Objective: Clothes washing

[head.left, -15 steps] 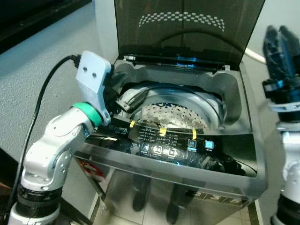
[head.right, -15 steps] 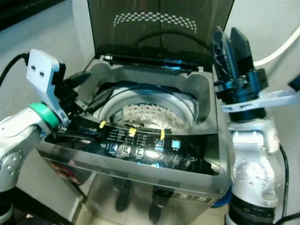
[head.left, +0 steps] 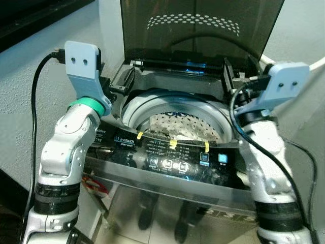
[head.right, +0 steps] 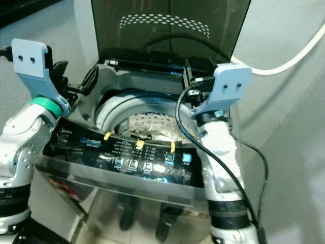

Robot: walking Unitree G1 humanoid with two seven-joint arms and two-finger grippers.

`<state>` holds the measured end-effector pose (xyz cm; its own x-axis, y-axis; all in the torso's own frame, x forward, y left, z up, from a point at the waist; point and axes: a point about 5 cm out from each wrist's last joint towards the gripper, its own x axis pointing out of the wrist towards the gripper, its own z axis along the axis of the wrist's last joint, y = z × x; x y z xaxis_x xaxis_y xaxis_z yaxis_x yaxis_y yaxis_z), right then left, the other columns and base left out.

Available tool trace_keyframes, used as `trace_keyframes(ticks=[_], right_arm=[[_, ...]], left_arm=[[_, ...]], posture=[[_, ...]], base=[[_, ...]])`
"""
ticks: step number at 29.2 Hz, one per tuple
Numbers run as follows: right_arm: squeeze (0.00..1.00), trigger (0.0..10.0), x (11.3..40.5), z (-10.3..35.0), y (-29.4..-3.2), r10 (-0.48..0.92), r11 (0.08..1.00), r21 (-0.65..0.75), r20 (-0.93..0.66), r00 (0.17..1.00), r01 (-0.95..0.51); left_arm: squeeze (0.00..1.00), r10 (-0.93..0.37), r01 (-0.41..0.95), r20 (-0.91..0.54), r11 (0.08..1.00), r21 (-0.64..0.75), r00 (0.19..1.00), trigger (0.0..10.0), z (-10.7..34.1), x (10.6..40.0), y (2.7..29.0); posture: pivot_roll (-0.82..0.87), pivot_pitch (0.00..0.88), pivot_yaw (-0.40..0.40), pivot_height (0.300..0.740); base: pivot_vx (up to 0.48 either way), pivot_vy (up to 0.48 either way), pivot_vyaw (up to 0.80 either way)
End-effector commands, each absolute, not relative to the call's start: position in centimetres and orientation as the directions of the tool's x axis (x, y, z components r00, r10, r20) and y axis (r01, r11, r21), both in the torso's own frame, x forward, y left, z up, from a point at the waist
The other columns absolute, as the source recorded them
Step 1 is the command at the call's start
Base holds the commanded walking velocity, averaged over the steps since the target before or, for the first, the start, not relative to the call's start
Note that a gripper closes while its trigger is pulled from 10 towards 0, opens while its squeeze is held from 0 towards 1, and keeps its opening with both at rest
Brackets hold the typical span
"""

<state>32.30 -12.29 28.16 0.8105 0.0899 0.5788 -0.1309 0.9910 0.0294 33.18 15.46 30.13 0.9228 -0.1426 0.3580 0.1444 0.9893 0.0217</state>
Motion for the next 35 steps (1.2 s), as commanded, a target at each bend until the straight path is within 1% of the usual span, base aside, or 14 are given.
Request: trace_keyframes(ticks=[1,4,7,9,11,13,22,26,30,35], right_arm=[[0.0,10.0,32.6,27.8,-12.0,0.087,0.991,0.031,0.561,0.823,-0.126],[0.0,10.0,32.5,26.8,-10.6,0.12,0.985,0.042,0.535,0.836,-0.168],[0.0,10.0,32.5,26.6,-10.4,0.118,0.985,0.047,0.53,0.84,-0.169],[0.0,10.0,32.6,26.3,-10.0,0.108,0.981,0.084,0.516,0.85,-0.176],[0.0,10.0,32.7,26.0,-9.5,0.116,0.973,0.116,0.498,0.859,-0.198],[0.0,10.0,32.7,25.9,-9.0,0.14,0.97,0.105,0.489,0.861,-0.218],[0.0,10.0,33.0,25.5,-9.0,0.139,0.976,0.086,0.466,0.874,-0.2],[0.0,10.0,32.7,25.2,-8.5,0.172,0.973,0.058,0.465,0.868,-0.223],[0.0,10.0,32.8,25.1,-9.0,0.147,0.98,0.053,0.467,0.872,-0.193],[0.0,10.0,32.9,25.1,-9.0,0.144,0.981,0.051,0.465,0.874,-0.189]], left_arm=[[0.0,-0.127,0.129,0.374,0.991,0.02,0.919,10.0,30.4,33.3,15.6],[0.0,-0.096,0.107,0.359,0.994,-0.009,0.928,10.0,29.4,33.2,15.6],[0.0,-0.099,0.108,0.358,0.994,-0.007,0.928,10.0,29.2,33.2,15.4],[0.0,-0.099,0.104,0.357,0.995,0.004,0.929,10.0,29.2,33.2,15.4],[0.0,-0.085,0.091,0.361,0.996,0.002,0.928,10.0,29.2,33.3,15.7],[0.0,-0.076,0.085,0.357,0.996,-0.009,0.931,10.0,28.9,33.4,15.8],[0.0,-0.097,0.106,0.36,0.994,-0.006,0.928,10.0,29.0,33.5,15.2],[0.0,-0.101,0.112,0.344,0.994,-0.014,0.934,10.0,28.4,33.6,15.0],[0.0,-0.116,0.125,0.347,0.992,-0.004,0.93,10.0,28.5,33.7,14.7],[0.0,-0.115,0.125,0.35,0.992,-0.005,0.93,10.0,28.5,33.7,14.7]], posture=[[0.17,0.0,0.016,0.74],[0.17,0.0,0.009,0.74],[0.17,0.0,0.009,0.74],[0.18,0.0,-0.003,0.74],[0.17,0.0,-0.004,0.74],[0.17,0.0,0.0,0.74],[0.17,0.005,-0.003,0.74],[0.16,0.0,0.009,0.74],[0.16,0.0,0.014,0.74],[0.16,0.0,0.006,0.74]], base=[[0.0,0.0,0.0],[0.0,0.0,0.0],[0.0,0.0,0.0],[0.0,0.0,0.0],[-0.289,0.0,0.0],[-0.338,0.0,0.0],[-0.378,0.0,0.0],[-0.397,0.0,0.0],[-0.404,0.0,0.0],[-0.405,0.0,0.0]])
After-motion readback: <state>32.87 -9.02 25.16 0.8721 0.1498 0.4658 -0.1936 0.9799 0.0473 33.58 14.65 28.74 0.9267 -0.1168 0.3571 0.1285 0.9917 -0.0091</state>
